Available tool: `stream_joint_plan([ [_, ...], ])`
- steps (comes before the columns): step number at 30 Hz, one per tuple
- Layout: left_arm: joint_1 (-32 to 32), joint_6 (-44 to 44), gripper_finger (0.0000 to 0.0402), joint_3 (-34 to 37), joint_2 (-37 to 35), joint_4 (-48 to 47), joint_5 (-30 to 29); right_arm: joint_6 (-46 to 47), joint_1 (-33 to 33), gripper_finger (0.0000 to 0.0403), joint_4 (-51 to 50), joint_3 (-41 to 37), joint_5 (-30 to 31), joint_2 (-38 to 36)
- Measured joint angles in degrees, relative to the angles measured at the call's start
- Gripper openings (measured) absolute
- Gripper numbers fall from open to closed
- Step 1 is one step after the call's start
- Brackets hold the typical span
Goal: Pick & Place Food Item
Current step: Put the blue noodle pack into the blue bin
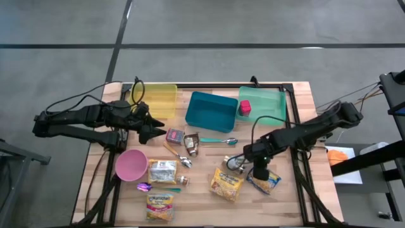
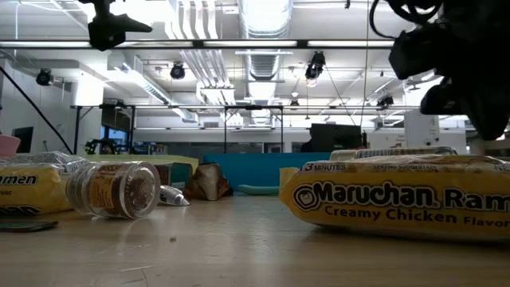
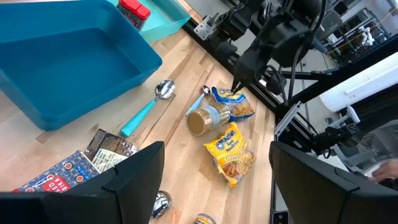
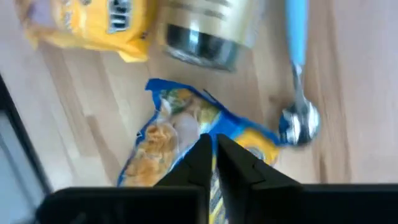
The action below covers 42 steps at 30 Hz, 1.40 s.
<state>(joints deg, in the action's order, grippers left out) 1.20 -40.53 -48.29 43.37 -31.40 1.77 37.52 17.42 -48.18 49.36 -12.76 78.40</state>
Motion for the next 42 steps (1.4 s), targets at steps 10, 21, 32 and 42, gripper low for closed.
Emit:
stream_joint_plan([
  [10,0.01,1.42,0.0296,0.00,0.01,0.00,-0.01,18.55,0.57,0.0219,-0.66,-1.51,4.16,-2.97],
  [21,0.01,1.70,0.0297,0.00,0.01,-0.02,0.94,30.63,0.57,0.0394,4.19,-7.87,5.46,3.07],
  [32,0.01,1.68,0.0297,0.00,0.01,-0.17,1.50,42.78,0.58,0.0400,14.83,-14.37,9.29,0.83],
  [42,-0.01,1.68,0.0297,0.00,-0.01,-0.17,1.50,45.16,0.57,0.0380,16.60,-15.43,10.17,-0.45],
])
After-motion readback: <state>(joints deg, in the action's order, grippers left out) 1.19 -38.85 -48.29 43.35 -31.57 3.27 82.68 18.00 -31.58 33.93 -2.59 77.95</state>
